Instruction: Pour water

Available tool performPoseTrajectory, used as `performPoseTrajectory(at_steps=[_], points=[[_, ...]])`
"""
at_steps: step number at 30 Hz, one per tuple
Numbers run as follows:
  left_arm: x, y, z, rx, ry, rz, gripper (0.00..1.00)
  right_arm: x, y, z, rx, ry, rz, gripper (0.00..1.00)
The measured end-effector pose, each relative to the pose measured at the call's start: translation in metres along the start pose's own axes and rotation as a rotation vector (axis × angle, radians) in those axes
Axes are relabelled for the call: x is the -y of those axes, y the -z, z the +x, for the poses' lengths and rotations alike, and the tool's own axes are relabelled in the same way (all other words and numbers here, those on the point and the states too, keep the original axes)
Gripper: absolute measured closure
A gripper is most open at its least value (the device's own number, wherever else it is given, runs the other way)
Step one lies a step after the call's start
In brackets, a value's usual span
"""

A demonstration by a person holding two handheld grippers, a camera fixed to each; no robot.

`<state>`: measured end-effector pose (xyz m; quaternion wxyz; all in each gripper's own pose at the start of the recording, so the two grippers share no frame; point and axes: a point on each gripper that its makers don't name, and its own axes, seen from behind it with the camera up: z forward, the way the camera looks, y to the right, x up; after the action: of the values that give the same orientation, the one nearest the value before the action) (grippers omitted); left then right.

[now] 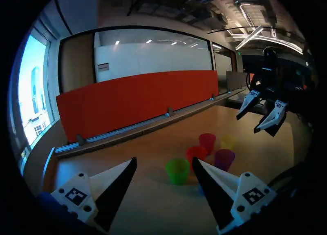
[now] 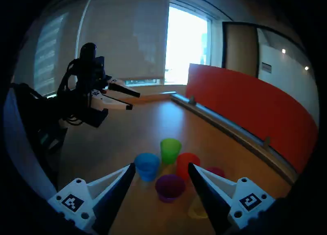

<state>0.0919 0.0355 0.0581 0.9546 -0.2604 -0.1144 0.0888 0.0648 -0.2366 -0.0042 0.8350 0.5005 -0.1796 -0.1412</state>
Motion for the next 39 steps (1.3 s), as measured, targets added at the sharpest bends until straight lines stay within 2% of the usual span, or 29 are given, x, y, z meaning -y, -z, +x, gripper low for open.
performPoseTrajectory(at_steps=[8,17,39], points=[[0.004,0.0,0.002,-0.004,-0.004,0.014,0.0,0.009,-0.035,-0.011,0.036,0.027,0.049,0.01],[0.008,-0.002,0.002,-0.005,0.003,0.024,0.0,0.014,-0.067,-0.025,0.072,0.027,0.085,0.01],[0.012,-0.006,-0.003,0.002,-0.003,0.033,0.0,0.032,-0.126,-0.051,0.168,0.059,0.146,0.0]])
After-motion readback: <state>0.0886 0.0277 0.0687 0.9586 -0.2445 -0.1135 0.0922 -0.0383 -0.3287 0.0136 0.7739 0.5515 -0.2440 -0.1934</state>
